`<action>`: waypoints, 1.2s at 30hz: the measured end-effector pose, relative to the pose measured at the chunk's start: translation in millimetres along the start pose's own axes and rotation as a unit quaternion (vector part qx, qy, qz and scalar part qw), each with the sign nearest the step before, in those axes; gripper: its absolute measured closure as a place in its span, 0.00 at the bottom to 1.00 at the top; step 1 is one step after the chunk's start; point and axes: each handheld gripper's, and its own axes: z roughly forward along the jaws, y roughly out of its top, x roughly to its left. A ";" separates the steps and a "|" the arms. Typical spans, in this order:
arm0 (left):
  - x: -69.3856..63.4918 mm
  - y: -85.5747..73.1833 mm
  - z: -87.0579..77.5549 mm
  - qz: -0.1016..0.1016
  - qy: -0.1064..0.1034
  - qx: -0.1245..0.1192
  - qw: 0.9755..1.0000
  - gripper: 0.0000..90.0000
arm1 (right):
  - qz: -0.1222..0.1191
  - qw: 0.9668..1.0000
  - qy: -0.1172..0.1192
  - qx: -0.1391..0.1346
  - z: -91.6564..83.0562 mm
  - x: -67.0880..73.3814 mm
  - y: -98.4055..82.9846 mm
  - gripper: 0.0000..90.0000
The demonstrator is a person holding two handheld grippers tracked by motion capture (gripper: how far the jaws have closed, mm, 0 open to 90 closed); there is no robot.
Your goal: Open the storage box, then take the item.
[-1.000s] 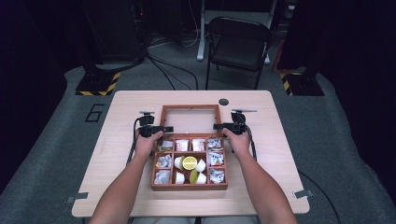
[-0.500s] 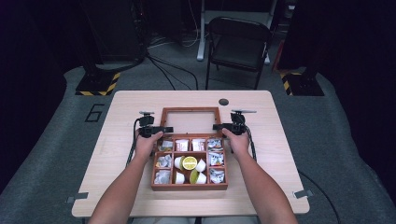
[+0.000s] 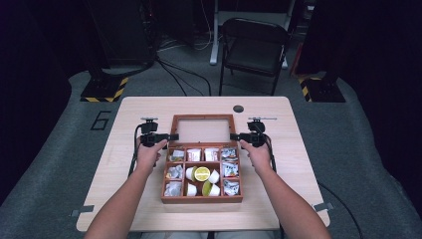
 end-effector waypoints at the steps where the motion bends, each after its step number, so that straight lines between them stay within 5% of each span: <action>1: -2.3 -0.2 -2.6 0.000 0.002 -0.003 1.000 0.37 | -0.017 1.000 0.002 0.002 -5.3 7.3 -0.4 0.49; 3: -5.9 -2.3 -10.4 0.014 0.004 -0.012 1.000 0.38 | -0.045 0.999 0.010 0.005 -12.7 19.6 -1.7 0.48; 6: -8.1 -5.5 -20.3 -0.002 -0.014 -0.021 1.000 0.38 | -0.073 0.997 0.022 0.010 -17.8 32.4 -4.2 0.47; 14: -16.1 -14.7 -37.2 0.012 0.005 -0.023 1.000 0.38 | -0.108 0.993 0.031 0.019 -24.1 52.4 -9.6 0.47; 23: -23.5 -30.2 -51.2 0.027 0.004 -0.038 0.999 0.38 | -0.144 0.988 0.043 0.025 -25.6 72.4 -21.5 0.48; 30: -33.2 -40.7 -60.7 0.054 0.005 -0.034 0.998 0.38 | -0.181 0.982 0.046 0.027 -29.6 88.0 -34.4 0.48; 36: -34.0 -48.2 -66.7 0.057 0.001 -0.036 0.998 0.38 | -0.210 0.975 0.067 0.038 -27.1 103.9 -50.9 0.46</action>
